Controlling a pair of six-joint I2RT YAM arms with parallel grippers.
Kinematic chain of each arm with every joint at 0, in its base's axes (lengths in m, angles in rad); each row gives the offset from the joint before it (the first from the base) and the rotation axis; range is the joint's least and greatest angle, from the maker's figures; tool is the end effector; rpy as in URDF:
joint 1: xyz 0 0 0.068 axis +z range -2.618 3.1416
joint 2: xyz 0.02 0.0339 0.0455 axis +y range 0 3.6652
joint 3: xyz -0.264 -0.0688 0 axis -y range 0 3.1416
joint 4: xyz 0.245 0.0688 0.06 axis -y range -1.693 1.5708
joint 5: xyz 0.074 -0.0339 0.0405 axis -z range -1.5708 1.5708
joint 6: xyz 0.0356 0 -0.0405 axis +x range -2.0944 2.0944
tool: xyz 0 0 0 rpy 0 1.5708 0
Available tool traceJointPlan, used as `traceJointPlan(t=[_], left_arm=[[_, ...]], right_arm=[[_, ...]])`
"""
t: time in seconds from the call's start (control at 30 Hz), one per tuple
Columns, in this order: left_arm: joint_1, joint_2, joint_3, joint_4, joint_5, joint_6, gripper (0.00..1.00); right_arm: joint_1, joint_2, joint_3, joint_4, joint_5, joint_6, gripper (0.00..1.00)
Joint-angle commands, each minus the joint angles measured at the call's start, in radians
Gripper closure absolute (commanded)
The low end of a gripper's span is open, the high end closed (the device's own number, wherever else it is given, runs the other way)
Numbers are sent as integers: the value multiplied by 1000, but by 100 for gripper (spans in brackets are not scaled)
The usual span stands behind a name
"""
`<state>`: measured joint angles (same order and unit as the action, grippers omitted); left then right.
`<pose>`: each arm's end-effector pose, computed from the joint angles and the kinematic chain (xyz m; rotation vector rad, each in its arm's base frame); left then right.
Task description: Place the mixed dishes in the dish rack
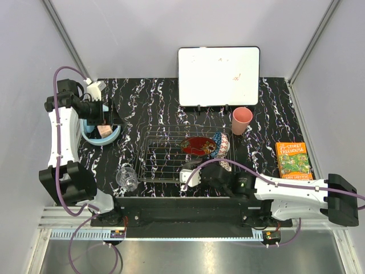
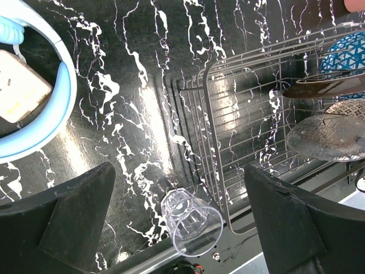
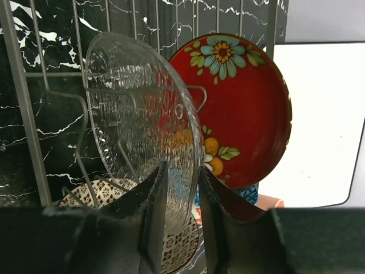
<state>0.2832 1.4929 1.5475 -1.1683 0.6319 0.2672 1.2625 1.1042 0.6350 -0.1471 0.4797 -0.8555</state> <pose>0.2806 0.0598 0.3578 0.1681 2.4719 -0.6210 0.0864 0.2171 0.2310 -1.7052 1.2633 -0.2842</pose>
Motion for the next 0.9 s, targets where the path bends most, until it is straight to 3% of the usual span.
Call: traceJointPlan(t=[0.0,0.13,0.2,0.27,0.3,0.6,0.67,0.77,0.83,0.87], left_arm=[[5,-40,26,-2,-23,26,1],[7,-48,28,-2,-35,30,1],[5,-45,28,-2,-49,30,1],[4,-42,26,-4,-63,32,1],[5,-40,25,-1,-72,30,1],[5,-65,14,25,-156,9,1],[4,-85,11,56,-179,-11,1],[7,-137,-24,137,-216,-48,1],[16,-145,-100,185,-218,-89,1],[16,-134,-160,188,-183,-94,1]], right_arm=[[6,-36,-17,1,51,67,63],[6,-93,-8,-3,68,101,56],[8,-136,-3,-8,83,113,45],[8,-165,11,-32,94,131,25],[6,-191,17,-40,106,139,1],[6,-332,63,-45,278,245,0],[2,-352,89,79,388,367,0],[-92,-369,226,78,510,589,0],[-235,-386,334,-56,334,805,0],[-280,-394,380,-83,235,831,0]])
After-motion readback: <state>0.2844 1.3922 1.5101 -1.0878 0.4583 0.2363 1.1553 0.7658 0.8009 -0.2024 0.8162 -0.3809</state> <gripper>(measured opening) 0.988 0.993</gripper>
